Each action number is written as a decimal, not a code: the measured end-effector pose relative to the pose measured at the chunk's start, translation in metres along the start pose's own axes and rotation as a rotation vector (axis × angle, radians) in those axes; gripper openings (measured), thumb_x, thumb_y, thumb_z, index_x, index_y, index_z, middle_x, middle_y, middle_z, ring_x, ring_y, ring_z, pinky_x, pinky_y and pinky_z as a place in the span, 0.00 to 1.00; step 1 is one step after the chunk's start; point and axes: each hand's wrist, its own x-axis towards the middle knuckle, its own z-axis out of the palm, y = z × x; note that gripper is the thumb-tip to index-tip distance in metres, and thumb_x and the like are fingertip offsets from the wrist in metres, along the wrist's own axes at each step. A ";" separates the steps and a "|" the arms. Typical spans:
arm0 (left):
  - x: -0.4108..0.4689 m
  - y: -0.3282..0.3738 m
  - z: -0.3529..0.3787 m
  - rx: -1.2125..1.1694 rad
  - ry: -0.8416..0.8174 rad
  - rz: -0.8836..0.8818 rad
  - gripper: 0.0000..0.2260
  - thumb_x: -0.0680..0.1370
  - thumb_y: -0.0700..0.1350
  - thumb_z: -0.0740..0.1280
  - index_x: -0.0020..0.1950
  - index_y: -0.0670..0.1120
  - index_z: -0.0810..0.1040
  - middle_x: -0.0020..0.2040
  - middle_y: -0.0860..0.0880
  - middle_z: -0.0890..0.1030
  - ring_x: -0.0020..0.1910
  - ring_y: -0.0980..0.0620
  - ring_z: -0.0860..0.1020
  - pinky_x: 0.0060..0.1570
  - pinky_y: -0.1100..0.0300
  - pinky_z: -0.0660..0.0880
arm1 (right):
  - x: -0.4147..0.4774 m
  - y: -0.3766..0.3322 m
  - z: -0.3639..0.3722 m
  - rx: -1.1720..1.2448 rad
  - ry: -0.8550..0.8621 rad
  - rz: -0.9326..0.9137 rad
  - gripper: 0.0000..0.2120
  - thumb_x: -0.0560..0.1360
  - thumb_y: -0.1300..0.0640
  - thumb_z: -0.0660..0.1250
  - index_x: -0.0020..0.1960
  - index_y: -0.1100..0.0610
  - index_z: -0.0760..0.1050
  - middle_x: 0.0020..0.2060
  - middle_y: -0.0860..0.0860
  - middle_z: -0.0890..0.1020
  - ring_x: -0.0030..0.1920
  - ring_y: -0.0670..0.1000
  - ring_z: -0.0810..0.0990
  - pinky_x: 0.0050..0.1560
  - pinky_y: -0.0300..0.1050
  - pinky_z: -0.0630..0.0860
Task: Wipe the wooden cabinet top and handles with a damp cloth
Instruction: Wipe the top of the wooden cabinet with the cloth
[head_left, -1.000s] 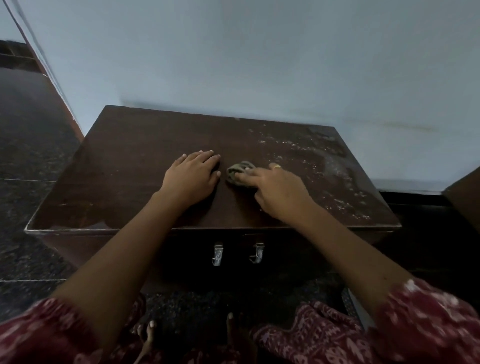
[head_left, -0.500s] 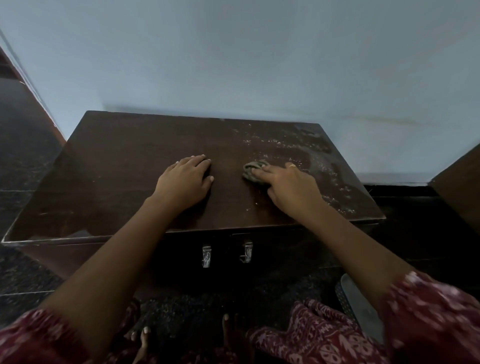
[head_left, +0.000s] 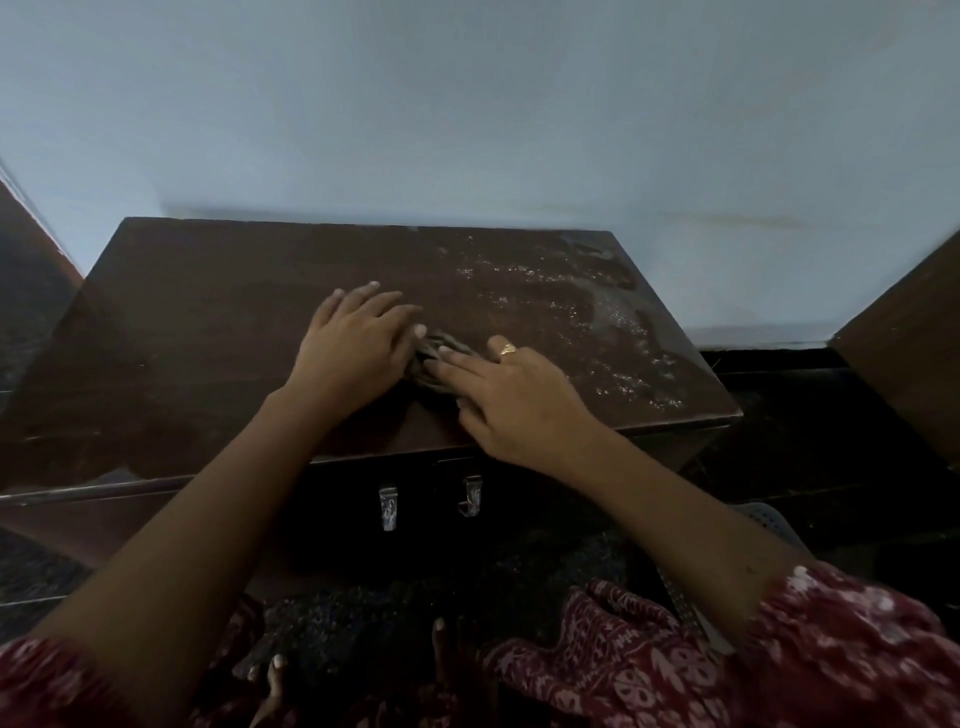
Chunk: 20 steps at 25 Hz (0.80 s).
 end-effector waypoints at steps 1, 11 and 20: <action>0.000 0.004 0.000 -0.038 -0.052 0.093 0.21 0.80 0.55 0.50 0.70 0.52 0.70 0.74 0.51 0.68 0.76 0.51 0.59 0.74 0.50 0.53 | -0.005 0.008 0.003 -0.025 0.016 -0.003 0.23 0.69 0.53 0.54 0.60 0.54 0.78 0.55 0.48 0.84 0.47 0.57 0.82 0.40 0.44 0.77; -0.002 0.004 0.007 0.036 -0.158 -0.062 0.24 0.82 0.53 0.50 0.78 0.49 0.52 0.78 0.53 0.57 0.78 0.55 0.54 0.75 0.54 0.51 | 0.031 0.023 0.014 0.175 -0.167 0.162 0.26 0.79 0.61 0.55 0.75 0.49 0.56 0.75 0.46 0.61 0.76 0.50 0.56 0.71 0.47 0.63; 0.008 -0.008 0.010 0.052 -0.212 -0.087 0.27 0.81 0.56 0.49 0.78 0.49 0.49 0.79 0.52 0.49 0.78 0.55 0.48 0.76 0.56 0.47 | 0.167 0.072 0.040 0.099 -0.239 0.314 0.25 0.79 0.60 0.53 0.75 0.48 0.57 0.75 0.49 0.62 0.72 0.58 0.64 0.66 0.57 0.67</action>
